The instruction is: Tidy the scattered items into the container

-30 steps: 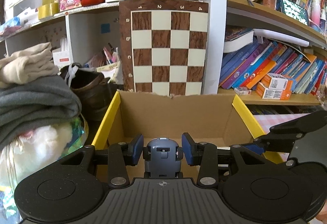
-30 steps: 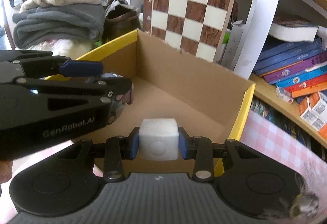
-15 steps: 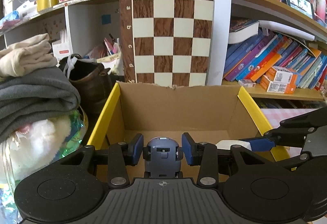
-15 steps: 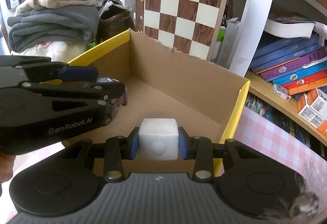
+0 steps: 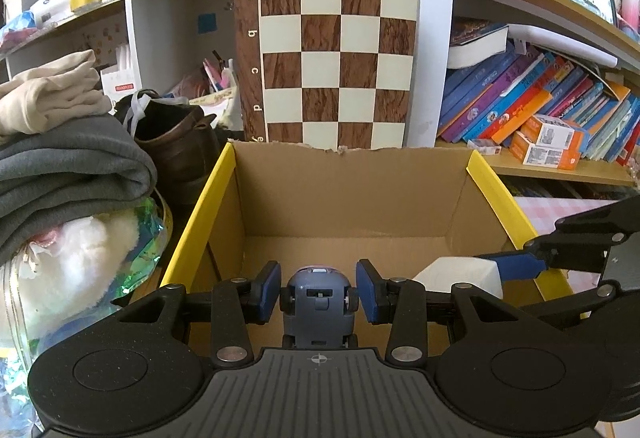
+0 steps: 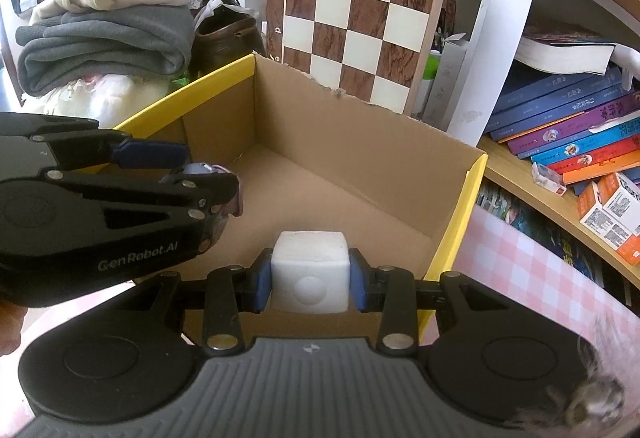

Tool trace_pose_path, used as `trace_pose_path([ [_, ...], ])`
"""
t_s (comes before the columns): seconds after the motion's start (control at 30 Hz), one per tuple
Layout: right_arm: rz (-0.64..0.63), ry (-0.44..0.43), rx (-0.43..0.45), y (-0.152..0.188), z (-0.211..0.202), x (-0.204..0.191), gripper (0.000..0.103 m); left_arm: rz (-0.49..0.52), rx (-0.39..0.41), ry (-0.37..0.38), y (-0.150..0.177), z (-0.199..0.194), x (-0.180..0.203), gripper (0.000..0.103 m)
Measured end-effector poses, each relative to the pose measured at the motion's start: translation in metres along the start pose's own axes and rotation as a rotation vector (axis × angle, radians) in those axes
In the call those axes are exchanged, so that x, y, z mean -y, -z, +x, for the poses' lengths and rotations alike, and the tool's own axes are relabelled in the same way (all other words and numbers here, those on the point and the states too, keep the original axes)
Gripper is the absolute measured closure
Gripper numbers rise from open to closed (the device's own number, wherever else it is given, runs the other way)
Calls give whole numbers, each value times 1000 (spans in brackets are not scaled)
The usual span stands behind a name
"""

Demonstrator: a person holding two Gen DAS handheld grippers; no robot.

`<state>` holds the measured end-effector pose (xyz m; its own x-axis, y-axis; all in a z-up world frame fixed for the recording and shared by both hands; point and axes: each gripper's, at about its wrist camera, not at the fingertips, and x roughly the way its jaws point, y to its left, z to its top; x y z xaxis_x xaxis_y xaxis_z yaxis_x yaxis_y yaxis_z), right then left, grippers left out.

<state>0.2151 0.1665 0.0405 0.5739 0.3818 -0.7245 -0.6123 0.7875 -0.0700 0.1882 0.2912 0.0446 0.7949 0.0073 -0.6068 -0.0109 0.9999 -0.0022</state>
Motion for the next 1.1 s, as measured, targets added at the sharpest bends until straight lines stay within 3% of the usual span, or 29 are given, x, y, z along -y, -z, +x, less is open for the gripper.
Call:
trace_pose_path([
  [0.23,2,12,5,1,0,0,64,-4,1,4,0,-1,-2,63],
  [0.6,-10,17,30,-3,-6,-5,45,-13,9,3,-1,-4,-4,60],
  [0.8,2,18,49,-4,-13,-6,29,-33,39,-4,-1,-15,-5,46],
  [0.9,7,16,59,-3,-20,-7,25,-37,62,-8,-2,-22,-3,36],
  [1.1,16,27,85,-1,-35,-6,21,-36,95,-11,-4,-33,2,26],
])
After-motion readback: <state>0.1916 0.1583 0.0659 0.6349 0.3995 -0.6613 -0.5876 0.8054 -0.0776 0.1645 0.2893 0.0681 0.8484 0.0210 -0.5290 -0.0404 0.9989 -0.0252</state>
